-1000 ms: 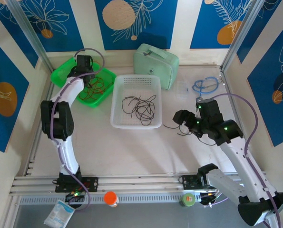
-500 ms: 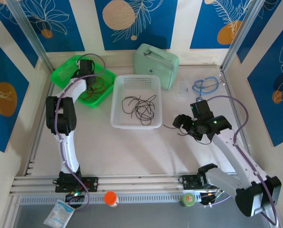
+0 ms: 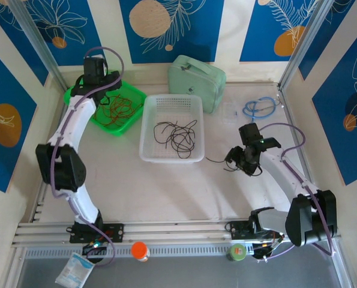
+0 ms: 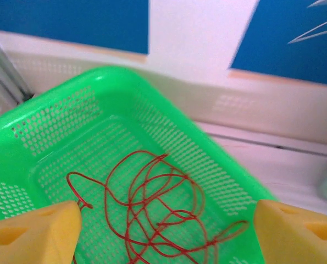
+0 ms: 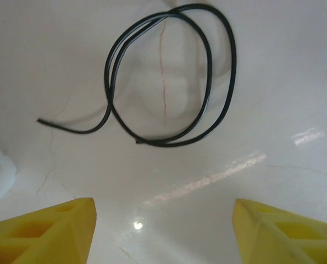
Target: Untangle the cables
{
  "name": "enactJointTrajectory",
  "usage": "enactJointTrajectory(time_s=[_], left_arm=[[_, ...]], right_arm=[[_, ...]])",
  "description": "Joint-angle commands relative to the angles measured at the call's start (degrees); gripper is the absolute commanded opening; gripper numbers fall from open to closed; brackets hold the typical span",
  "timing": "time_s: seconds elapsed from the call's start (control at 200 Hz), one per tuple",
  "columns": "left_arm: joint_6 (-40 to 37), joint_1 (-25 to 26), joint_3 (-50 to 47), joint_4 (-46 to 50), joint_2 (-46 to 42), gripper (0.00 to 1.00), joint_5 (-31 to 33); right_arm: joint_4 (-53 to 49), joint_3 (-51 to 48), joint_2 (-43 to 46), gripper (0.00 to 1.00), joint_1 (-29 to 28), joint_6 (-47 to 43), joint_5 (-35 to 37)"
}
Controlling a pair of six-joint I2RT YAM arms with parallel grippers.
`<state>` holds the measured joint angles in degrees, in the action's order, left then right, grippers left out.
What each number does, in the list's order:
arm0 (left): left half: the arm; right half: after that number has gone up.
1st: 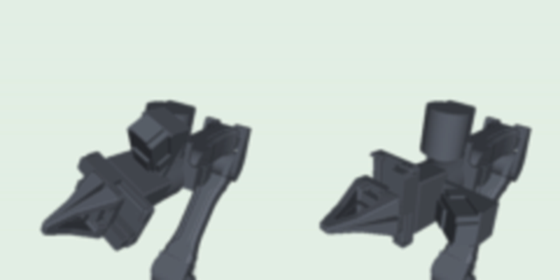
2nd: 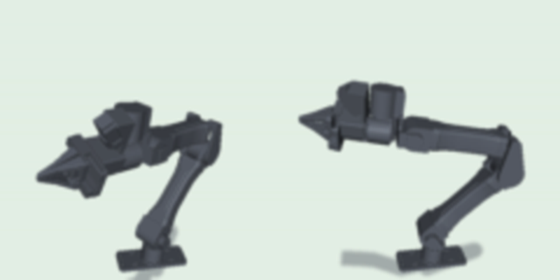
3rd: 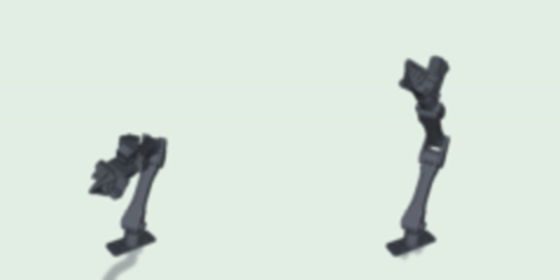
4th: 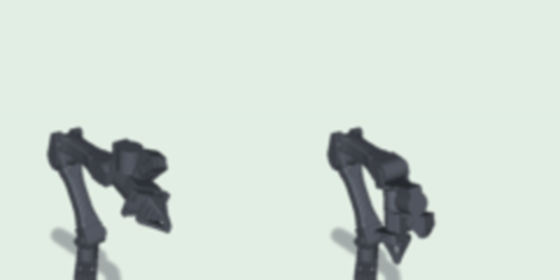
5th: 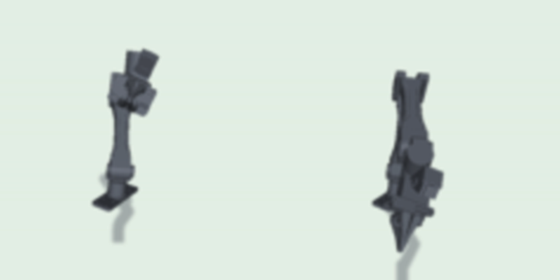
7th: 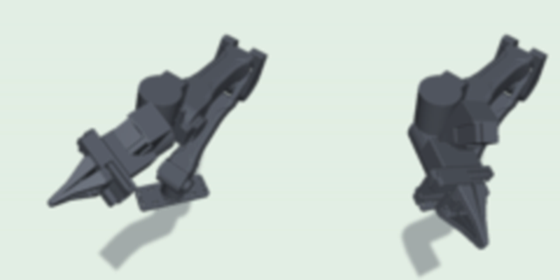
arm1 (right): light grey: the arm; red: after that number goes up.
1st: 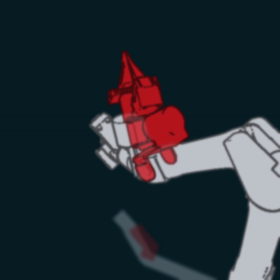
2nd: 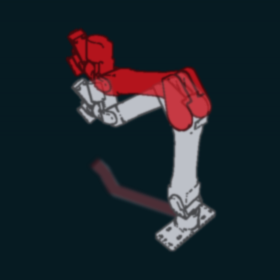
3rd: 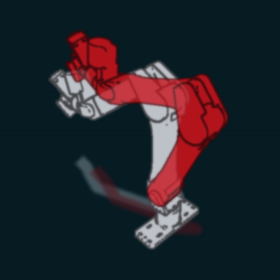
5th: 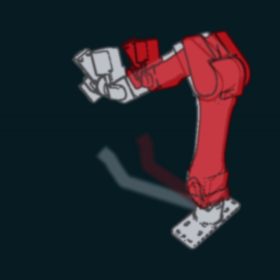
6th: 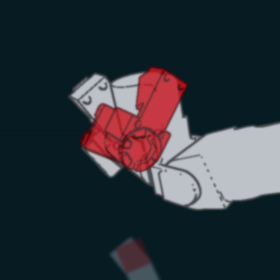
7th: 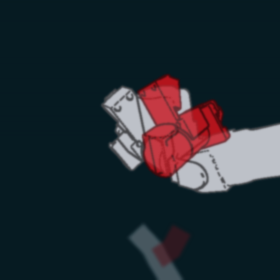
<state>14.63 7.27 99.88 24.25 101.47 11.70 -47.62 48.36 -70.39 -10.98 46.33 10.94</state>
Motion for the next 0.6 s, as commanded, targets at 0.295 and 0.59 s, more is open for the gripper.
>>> enactJointTrajectory(time_s=[0.295, 0.59], left_arm=[[5.68, 16.38, -18.87, 9.38, -22.17, 0.81, -5.27], [6.81, 23.34, -22.84, 10.47, -23.15, 0.81, -4.13]], right_arm=[[8.76, 4.33, -12.30, 0.46, 1.56, -1.82, -2.50], [10.19, 4.59, -15.42, 0.32, -1.65, -0.59, -3.01]])
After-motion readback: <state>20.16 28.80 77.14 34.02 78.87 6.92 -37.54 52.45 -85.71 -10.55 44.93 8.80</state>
